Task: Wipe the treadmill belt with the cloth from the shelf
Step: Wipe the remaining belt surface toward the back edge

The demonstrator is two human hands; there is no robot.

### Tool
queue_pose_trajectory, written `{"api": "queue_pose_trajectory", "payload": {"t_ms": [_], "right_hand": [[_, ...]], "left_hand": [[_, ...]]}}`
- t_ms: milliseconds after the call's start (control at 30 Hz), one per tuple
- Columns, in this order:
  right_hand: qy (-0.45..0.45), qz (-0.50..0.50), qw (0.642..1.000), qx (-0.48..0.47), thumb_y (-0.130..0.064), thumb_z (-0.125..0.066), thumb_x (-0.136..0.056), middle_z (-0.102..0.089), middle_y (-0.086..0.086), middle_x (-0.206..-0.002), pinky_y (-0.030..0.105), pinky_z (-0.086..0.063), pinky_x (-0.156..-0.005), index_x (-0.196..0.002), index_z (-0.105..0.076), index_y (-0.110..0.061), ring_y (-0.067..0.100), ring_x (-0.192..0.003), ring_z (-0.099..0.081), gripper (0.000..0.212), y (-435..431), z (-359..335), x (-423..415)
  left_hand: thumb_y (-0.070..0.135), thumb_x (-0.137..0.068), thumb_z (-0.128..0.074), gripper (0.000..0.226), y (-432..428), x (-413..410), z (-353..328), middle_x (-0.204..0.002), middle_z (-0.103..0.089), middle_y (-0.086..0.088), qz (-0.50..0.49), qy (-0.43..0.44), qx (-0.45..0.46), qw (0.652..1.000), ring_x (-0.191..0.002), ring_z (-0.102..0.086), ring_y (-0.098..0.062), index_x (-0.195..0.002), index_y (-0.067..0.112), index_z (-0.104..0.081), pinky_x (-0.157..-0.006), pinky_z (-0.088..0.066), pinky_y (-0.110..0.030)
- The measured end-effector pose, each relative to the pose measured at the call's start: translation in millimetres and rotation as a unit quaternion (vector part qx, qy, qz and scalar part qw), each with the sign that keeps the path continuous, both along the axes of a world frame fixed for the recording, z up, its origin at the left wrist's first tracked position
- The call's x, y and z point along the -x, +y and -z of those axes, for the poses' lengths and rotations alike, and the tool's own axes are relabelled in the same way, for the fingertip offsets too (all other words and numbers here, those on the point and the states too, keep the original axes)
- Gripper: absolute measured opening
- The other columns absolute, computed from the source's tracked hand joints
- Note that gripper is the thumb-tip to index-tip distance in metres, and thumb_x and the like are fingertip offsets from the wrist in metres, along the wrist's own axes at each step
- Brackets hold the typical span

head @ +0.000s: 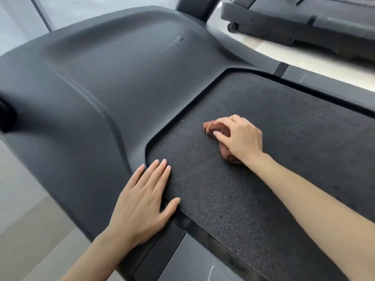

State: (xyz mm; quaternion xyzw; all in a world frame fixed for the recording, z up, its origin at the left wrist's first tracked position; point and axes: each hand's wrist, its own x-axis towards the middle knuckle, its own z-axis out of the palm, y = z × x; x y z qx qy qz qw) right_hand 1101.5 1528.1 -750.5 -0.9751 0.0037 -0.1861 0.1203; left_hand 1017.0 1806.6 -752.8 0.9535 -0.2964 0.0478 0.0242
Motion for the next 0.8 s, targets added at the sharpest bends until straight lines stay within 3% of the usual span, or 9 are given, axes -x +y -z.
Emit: {"api": "queue_pose_trajectory", "payload": {"t_ms": [100, 167, 367, 500, 667, 800], "right_hand": [[0.049, 0.12, 0.991, -0.025, -0.042, -0.06, -0.087, -0.059, 0.006, -0.11, 0.038, -0.043, -0.087, -0.113, -0.061, -0.028, 0.03, -0.107, -0.055, 0.03, -22.4, -4.4, -36.4], [0.059, 0.132, 0.989, -0.017, -0.043, -0.059, -0.087, -0.059, 0.006, -0.111, 0.037, -0.043, -0.086, -0.115, -0.06, -0.029, 0.029, -0.108, -0.055, 0.031, -14.9, -7.6, -34.5], [0.0, -0.049, 0.998, 0.029, -0.049, -0.058, -0.078, -0.062, -0.008, -0.094, 0.03, -0.049, -0.068, -0.101, -0.065, -0.033, 0.017, -0.085, -0.061, 0.028, 37.4, -10.3, 87.7], [-0.028, -0.084, 0.995, 0.04, -0.049, -0.055, -0.079, -0.065, -0.008, -0.098, 0.027, -0.049, -0.07, -0.101, -0.067, -0.032, 0.013, -0.088, -0.063, 0.03, 15.6, -6.5, 141.8], [-0.018, 0.037, 0.998, 0.053, -0.048, -0.056, -0.082, -0.066, -0.006, -0.096, 0.028, -0.049, -0.066, -0.102, -0.068, -0.031, 0.018, -0.086, -0.064, 0.029, -54.7, -7.1, 109.4], [0.044, 0.161, 0.986, 0.026, -0.044, -0.06, -0.088, -0.064, 0.0, -0.109, 0.034, -0.044, -0.081, -0.111, -0.064, -0.03, 0.025, -0.103, -0.058, 0.028, -98.8, -7.7, 57.0]], "left_hand": [[0.057, -0.09, -0.031, 0.07, -10.0, -6.5, 1.4, -0.146, -0.042, -0.006, 0.001, 0.009, 0.012, 1.0, -0.137, -0.036, -0.02, -0.139, 0.008, -0.047, -0.11, -0.02, -0.042], [0.056, -0.09, -0.031, 0.07, -13.0, -10.3, 2.7, -0.146, -0.042, -0.006, 0.003, 0.007, 0.015, 1.0, -0.137, -0.036, -0.021, -0.139, 0.008, -0.047, -0.11, -0.02, -0.042], [0.058, -0.091, -0.029, 0.07, -17.0, -15.2, 4.6, -0.147, -0.041, -0.008, 0.025, 0.01, 0.004, 1.0, -0.137, -0.035, -0.022, -0.139, 0.011, -0.047, -0.11, -0.018, -0.045], [0.059, -0.092, -0.026, 0.071, -28.3, -21.4, 6.7, -0.147, -0.04, -0.008, 0.035, 0.018, 0.006, 0.999, -0.138, -0.033, -0.022, -0.14, 0.011, -0.047, -0.11, -0.017, -0.044], [0.06, -0.091, -0.026, 0.074, -41.4, -26.3, 9.4, -0.149, -0.036, -0.008, 0.062, 0.018, 0.009, 0.998, -0.14, -0.028, -0.019, -0.141, 0.008, -0.044, -0.11, -0.017, -0.045], [0.06, -0.092, -0.027, 0.073, -61.7, -20.4, 10.2, -0.151, -0.034, -0.006, 0.095, 0.028, 0.034, 0.995, -0.142, -0.024, -0.018, -0.143, 0.01, -0.042, -0.111, -0.016, -0.046]]}}
